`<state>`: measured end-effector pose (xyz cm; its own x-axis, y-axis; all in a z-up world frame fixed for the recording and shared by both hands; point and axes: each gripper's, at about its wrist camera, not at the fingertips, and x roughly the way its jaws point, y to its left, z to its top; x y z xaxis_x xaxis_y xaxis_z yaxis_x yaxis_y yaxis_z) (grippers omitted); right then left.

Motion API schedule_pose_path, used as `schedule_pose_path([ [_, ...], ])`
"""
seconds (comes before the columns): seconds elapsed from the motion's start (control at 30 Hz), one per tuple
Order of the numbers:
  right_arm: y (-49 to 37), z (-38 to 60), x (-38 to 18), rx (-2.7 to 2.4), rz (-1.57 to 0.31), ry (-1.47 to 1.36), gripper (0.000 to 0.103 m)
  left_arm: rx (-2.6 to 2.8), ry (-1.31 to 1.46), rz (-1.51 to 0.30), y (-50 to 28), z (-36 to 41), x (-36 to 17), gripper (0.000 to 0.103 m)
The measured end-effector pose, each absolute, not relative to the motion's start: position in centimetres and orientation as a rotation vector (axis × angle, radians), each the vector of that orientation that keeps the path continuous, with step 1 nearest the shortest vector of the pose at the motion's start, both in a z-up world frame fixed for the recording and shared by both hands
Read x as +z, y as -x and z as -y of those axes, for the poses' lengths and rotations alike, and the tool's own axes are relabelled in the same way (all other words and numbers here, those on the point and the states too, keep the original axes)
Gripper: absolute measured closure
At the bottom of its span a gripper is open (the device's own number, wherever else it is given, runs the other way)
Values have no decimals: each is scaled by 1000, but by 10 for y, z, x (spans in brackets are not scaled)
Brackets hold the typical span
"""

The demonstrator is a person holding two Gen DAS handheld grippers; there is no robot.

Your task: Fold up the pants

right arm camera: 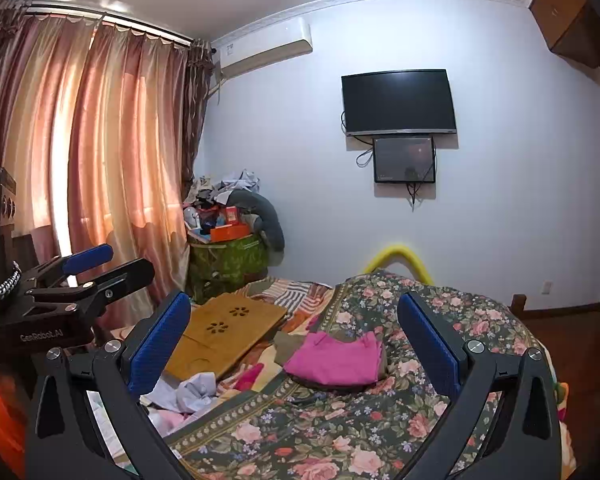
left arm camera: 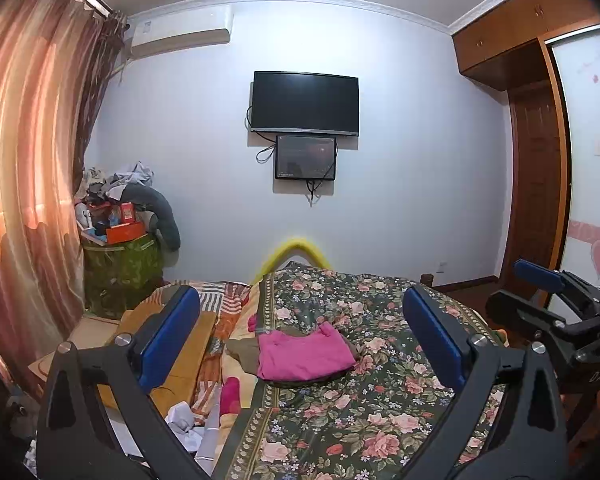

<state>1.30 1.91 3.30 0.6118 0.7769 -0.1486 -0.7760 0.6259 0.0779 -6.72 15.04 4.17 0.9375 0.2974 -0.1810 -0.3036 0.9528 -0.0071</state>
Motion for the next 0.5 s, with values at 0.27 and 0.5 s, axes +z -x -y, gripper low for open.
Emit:
schedule_pose_path([
  [0.27, -12, -20, 34, 899, -177, -1, 0, 303, 39, -181, 66, -151, 43, 0],
  [0.5, -13, -19, 34, 893, -183, -14, 0, 299, 43, -182, 65, -152, 42, 0],
])
